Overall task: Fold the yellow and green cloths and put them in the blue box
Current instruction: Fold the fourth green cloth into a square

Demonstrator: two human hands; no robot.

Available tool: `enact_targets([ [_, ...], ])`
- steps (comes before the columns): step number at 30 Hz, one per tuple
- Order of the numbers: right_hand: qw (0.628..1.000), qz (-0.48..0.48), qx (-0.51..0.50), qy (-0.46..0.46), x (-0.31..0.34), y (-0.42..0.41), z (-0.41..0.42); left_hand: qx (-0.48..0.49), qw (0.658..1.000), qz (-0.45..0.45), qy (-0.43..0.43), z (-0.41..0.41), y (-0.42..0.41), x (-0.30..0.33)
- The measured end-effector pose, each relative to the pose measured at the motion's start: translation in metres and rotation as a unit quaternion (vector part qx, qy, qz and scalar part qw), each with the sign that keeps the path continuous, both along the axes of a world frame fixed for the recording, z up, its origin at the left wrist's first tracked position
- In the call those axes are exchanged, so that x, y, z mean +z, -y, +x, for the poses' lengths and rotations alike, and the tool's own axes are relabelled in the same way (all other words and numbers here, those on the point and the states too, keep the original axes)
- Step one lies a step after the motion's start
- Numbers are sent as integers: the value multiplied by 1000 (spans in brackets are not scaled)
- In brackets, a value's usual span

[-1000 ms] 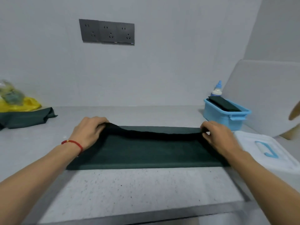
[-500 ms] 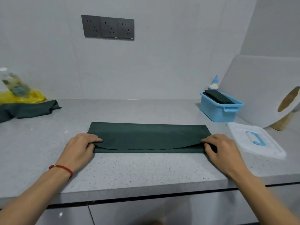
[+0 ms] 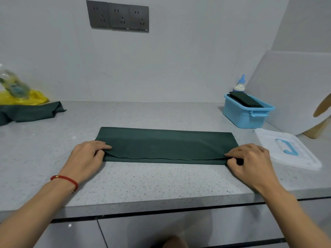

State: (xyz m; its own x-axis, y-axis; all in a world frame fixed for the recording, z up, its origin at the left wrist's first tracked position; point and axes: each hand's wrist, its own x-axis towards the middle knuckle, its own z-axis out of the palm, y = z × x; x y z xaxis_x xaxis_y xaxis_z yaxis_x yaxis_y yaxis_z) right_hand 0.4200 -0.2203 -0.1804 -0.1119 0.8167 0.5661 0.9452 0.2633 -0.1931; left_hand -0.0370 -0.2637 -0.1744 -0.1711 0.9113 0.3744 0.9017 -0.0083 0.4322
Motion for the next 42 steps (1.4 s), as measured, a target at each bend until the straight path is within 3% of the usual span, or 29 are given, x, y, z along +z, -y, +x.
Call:
enact_targets([
  [6,1000,2,25,-8,4,3,-2,4,1000,-19,6,2,3,3],
  [11,996,-29,31,-75,20,2,-18,-34,997,38,-63,19,2,23],
  [15,994,-70,81,-39,45,-33,-94,-99,986,-11,-133,73,-51,40],
  [20,960,-251,105,63,24,-62,-171,-111,958,-181,-191,129,-96,9],
  [26,944,-305,88,93,1,-76,-155,-110,954,-226,-165,114,-109,-10],
  [35,940,-323,-71,89,-2,-83,-4,5,959,-221,-178,-6,-103,-15],
  [39,922,-342,-112,142,15,-88,-16,1,962,-212,-171,2,-103,-18],
  [42,944,-283,-78,152,29,-89,-81,8,964,-209,-165,2,-102,-19],
])
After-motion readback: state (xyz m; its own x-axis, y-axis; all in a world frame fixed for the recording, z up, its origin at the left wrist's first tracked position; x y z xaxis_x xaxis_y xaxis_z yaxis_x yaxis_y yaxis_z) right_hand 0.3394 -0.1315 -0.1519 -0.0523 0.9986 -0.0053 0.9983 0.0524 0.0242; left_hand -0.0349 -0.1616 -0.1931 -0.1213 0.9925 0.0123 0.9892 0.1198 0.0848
